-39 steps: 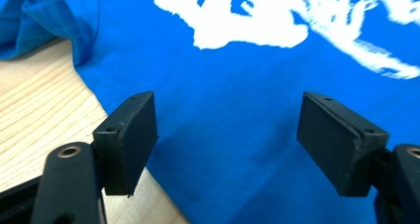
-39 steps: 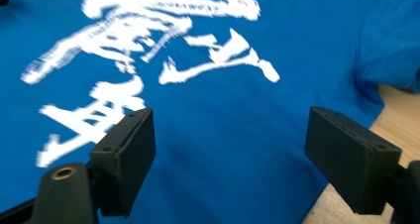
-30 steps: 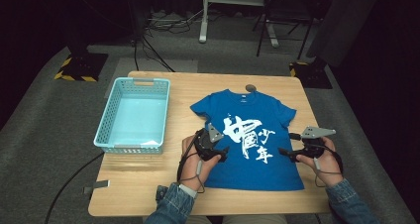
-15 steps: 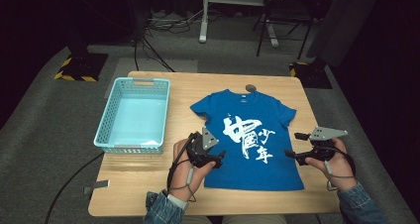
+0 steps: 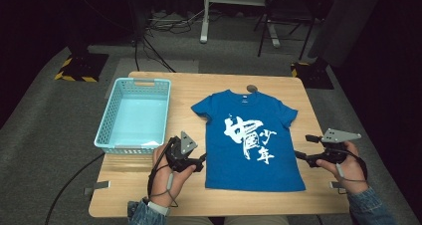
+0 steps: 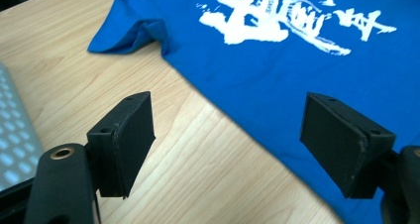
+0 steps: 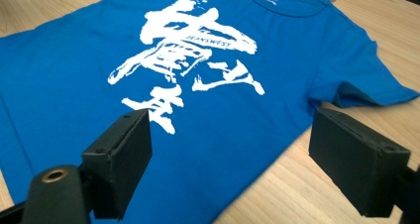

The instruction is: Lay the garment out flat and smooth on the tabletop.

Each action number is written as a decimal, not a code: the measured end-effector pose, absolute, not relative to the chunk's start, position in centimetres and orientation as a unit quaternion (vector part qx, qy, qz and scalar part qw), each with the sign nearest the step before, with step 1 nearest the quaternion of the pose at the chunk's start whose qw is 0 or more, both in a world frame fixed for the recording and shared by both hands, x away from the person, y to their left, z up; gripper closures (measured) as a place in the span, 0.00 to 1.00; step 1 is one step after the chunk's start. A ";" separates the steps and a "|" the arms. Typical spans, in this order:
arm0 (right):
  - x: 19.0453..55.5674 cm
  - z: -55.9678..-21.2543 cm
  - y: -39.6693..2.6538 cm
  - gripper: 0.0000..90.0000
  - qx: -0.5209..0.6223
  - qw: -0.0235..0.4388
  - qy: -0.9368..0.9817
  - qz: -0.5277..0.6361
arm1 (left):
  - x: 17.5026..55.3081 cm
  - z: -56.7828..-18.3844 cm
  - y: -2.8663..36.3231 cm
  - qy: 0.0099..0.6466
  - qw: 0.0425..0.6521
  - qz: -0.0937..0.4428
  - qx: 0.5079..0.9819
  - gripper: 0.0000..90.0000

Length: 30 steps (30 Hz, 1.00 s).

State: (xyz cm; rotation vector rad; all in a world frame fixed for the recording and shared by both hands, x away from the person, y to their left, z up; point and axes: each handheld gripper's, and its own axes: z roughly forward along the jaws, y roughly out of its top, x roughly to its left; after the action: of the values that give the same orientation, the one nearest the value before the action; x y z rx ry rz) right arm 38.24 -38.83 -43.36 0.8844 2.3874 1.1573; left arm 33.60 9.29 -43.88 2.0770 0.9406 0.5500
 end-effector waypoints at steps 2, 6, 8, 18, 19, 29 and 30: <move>38.1 -43.4 -39.3 0.19 0.315 0.171 0.841 0.405 | 33.4 -44.0 9.9 0.372 0.383 0.217 0.817 0.23; 37.8 -43.8 -40.2 0.19 0.325 0.173 0.840 0.398 | 33.0 -44.6 11.3 0.382 0.378 0.215 0.816 0.23; 37.6 -44.0 -40.7 0.19 0.330 0.174 0.839 0.395 | 32.7 -44.9 11.9 0.386 0.375 0.214 0.815 0.23; 36.8 -45.2 -42.4 0.18 0.353 0.170 0.835 0.386 | 31.8 -46.2 14.4 0.402 0.365 0.207 0.814 0.23; 36.7 -45.4 -42.5 0.18 0.354 0.169 0.835 0.385 | 31.7 -46.4 14.5 0.404 0.366 0.206 0.813 0.23; 35.9 -47.3 -43.4 0.18 0.370 0.155 0.836 0.374 | 30.6 -48.6 16.2 0.423 0.357 0.195 0.810 0.23; 35.9 -47.5 -43.4 0.18 0.372 0.154 0.837 0.372 | 30.5 -48.8 16.4 0.425 0.355 0.192 0.810 0.23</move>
State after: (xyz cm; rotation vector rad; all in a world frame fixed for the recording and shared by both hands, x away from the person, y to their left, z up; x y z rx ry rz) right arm 35.86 -43.43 -47.51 1.0657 2.3984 1.0669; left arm 30.54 16.37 -48.83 2.0935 1.0983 0.4974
